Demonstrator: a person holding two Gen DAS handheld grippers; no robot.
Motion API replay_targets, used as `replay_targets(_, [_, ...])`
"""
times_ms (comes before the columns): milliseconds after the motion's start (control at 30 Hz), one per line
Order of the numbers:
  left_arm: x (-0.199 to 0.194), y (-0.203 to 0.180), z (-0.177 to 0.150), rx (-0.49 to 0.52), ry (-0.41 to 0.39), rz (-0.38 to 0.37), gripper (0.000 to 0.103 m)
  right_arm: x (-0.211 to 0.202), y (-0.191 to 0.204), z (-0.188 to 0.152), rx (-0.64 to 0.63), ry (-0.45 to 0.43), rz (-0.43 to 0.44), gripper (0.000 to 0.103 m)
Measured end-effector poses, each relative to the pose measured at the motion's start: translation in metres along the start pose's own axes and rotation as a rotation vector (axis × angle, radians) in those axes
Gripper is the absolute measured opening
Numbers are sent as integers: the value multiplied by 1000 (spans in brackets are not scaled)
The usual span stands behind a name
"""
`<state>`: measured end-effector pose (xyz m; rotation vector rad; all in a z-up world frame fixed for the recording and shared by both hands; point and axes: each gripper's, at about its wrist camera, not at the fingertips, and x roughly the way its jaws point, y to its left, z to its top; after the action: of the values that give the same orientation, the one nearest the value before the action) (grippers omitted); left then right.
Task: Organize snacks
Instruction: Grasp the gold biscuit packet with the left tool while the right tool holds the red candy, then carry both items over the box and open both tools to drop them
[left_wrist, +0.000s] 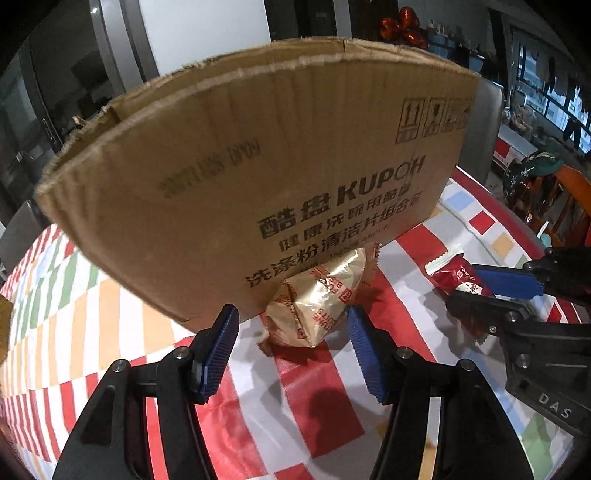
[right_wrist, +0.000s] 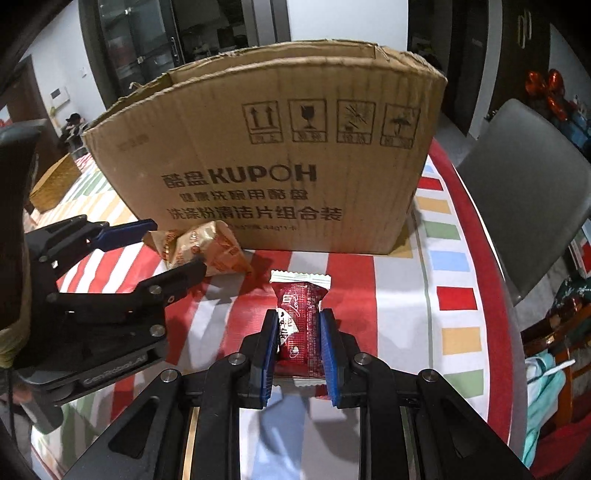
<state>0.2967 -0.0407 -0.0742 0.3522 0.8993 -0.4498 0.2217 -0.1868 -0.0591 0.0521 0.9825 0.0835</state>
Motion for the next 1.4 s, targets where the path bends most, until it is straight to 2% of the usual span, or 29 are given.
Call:
replay_targets(100, [7,-3,1,-5,4,-15,60,3,-2,0,6,6,4,23])
replay_targets(300, [8,-5,1,-38,-3,-39,35,8,-8,0,23,13,13,23])
replay_targets(667, [-19,-11,-16,-141,-21,-17,31,-1,-11,-4,26,-8,41,23])
replay_targets(967, [-65,-16,-28,-208,-96,6,31,-37,-6,-8,7,-75,68,23])
replay_targets(1233, [-106,-16,-23,-248,-175,22,31,-75,0,-6,-20,-158,76,23])
replay_targets(1400, [-131,-16,-18,-254,-222,57,31,-95,1,-1,-32,-210,86,23])
